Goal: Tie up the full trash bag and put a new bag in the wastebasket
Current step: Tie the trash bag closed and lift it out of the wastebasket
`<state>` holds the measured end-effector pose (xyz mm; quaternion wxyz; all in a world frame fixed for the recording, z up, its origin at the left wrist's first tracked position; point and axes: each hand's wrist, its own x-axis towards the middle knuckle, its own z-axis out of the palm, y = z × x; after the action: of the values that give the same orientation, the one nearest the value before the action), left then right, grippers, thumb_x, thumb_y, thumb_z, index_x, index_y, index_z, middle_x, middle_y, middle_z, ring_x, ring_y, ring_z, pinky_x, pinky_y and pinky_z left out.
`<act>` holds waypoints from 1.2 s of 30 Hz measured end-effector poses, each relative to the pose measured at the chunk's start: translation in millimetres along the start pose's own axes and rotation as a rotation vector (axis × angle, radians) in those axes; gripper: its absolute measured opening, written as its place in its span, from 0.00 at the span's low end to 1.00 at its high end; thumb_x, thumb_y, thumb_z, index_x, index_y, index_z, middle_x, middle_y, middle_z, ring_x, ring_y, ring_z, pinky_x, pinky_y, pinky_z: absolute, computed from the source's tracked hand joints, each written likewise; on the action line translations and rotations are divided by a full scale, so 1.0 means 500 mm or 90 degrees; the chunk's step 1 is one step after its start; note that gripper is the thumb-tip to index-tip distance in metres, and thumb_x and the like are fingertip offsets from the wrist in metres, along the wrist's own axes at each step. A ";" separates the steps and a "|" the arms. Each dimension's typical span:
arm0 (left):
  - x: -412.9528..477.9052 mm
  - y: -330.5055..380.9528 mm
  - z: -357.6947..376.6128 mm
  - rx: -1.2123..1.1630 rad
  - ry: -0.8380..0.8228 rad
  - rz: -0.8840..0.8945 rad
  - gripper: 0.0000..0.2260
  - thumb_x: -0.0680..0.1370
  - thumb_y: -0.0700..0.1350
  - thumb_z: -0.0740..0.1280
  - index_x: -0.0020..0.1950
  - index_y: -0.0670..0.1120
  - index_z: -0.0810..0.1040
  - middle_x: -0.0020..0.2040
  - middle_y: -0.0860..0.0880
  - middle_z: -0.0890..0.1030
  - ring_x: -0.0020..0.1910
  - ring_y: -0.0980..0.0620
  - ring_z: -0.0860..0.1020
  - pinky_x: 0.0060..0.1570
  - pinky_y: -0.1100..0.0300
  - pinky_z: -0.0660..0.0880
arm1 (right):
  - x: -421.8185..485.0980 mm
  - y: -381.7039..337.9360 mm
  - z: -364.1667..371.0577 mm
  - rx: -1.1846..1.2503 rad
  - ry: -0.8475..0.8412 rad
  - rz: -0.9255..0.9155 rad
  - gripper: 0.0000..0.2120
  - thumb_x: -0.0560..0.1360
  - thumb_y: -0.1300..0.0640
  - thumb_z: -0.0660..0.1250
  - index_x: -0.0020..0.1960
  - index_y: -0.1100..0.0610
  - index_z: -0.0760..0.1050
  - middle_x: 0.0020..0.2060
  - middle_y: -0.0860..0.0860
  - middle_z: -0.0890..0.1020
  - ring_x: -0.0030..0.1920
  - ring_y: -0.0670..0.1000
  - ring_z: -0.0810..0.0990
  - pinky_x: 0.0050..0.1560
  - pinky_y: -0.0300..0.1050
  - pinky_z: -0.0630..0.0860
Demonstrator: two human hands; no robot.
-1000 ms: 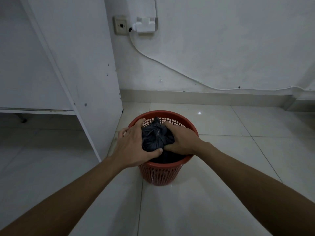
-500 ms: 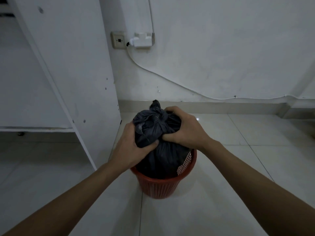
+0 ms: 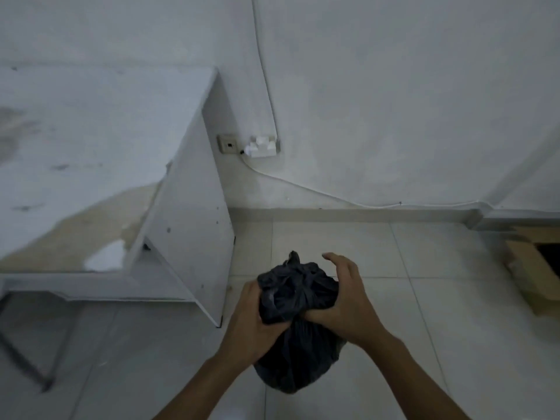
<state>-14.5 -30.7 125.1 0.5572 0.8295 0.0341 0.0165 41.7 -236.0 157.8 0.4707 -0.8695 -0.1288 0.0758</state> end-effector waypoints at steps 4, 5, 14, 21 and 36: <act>-0.086 0.217 -0.076 -0.020 0.006 -0.071 0.30 0.67 0.60 0.77 0.65 0.56 0.71 0.60 0.48 0.77 0.60 0.52 0.77 0.62 0.49 0.76 | -0.085 -0.182 -0.097 0.077 0.004 0.121 0.49 0.57 0.43 0.85 0.71 0.43 0.62 0.73 0.45 0.54 0.65 0.51 0.69 0.67 0.49 0.74; -0.109 0.270 -0.097 -0.028 0.009 -0.094 0.30 0.67 0.59 0.77 0.65 0.52 0.73 0.59 0.46 0.77 0.59 0.50 0.78 0.61 0.47 0.77 | -0.105 -0.233 -0.117 0.103 -0.005 0.137 0.48 0.58 0.46 0.85 0.70 0.42 0.63 0.72 0.45 0.56 0.64 0.48 0.69 0.66 0.46 0.73; -0.357 0.585 -0.302 -0.034 0.104 -0.208 0.28 0.66 0.58 0.80 0.53 0.40 0.78 0.50 0.39 0.80 0.51 0.40 0.80 0.50 0.40 0.79 | -0.278 -0.610 -0.198 0.220 -0.053 0.070 0.35 0.61 0.50 0.85 0.61 0.35 0.70 0.56 0.33 0.77 0.58 0.37 0.78 0.57 0.34 0.77; -0.559 0.634 -0.501 -0.111 0.206 -0.258 0.35 0.61 0.60 0.81 0.63 0.62 0.68 0.59 0.62 0.77 0.57 0.63 0.78 0.52 0.65 0.77 | -0.372 -0.790 -0.060 0.199 -0.123 0.035 0.39 0.60 0.41 0.83 0.66 0.44 0.70 0.63 0.49 0.76 0.63 0.49 0.77 0.63 0.54 0.78; -0.938 0.501 -1.046 -0.093 0.474 -0.245 0.31 0.67 0.55 0.80 0.65 0.67 0.69 0.62 0.66 0.76 0.58 0.71 0.75 0.54 0.72 0.73 | -0.479 -1.227 0.483 0.199 -0.310 -0.127 0.34 0.63 0.42 0.81 0.65 0.38 0.69 0.63 0.47 0.74 0.62 0.48 0.77 0.63 0.55 0.78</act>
<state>-506.7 322.6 560.0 0.5572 0.7036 0.3860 0.2133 -341.7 207.7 542.6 0.5590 -0.7261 -0.3094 0.2539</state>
